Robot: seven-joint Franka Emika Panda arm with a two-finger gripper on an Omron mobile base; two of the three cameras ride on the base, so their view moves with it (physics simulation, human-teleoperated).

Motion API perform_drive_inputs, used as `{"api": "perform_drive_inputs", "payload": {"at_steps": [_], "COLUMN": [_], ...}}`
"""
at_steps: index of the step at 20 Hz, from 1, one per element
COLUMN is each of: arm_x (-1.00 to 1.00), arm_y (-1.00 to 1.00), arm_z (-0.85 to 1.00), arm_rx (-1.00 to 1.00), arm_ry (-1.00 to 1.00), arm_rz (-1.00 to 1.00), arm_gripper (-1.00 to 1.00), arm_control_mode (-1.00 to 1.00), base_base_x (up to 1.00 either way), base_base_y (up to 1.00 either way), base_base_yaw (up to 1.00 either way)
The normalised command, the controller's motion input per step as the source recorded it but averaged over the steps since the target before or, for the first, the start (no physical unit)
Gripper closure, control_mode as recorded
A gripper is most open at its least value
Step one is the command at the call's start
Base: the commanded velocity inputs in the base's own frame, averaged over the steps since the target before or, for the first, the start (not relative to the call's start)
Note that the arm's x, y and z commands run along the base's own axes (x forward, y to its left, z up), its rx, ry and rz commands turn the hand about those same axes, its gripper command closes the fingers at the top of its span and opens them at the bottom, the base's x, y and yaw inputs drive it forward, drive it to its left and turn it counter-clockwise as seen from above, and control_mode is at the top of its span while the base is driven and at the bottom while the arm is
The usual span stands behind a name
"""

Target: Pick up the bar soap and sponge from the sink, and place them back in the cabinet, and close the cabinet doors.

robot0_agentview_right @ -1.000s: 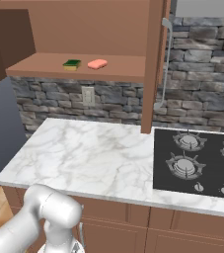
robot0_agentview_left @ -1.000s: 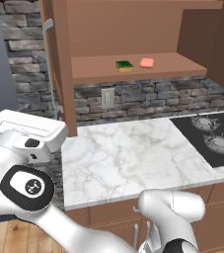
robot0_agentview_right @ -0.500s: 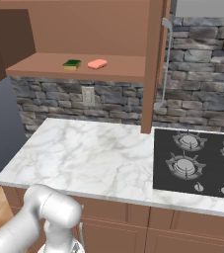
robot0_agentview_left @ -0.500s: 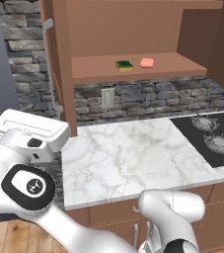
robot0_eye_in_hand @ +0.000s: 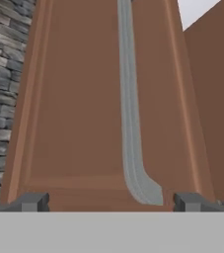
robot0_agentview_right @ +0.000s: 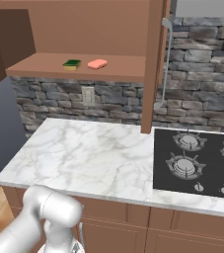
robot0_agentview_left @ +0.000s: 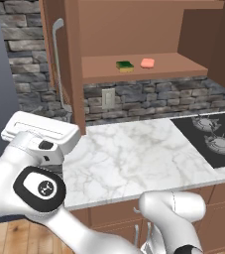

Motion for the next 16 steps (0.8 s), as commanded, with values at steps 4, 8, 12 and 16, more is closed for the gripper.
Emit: {"api": "perform_drive_inputs", "payload": {"at_steps": [4, 8, 12, 16], "arm_x": [0.00, 0.01, 0.04, 0.06], "arm_y": [-0.29, -0.35, -0.42, -0.47], "arm_z": [0.00, 0.00, 0.00, 0.00], "arm_rx": [0.01, 0.01, 0.00, 0.00], "arm_ry": [0.00, 0.00, 0.00, 0.00], "arm_rz": [0.00, 0.00, 0.00, 0.00], "arm_gripper": [-1.00, -1.00, -1.00, -1.00], "arm_control_mode": [-1.00, -1.00, -1.00, -1.00], "base_base_x": [0.00, 0.00, 0.00, 0.00], "base_base_y": [0.00, 0.00, 0.00, 0.00], "base_base_yaw": [0.00, 0.00, 0.00, 0.00]}}
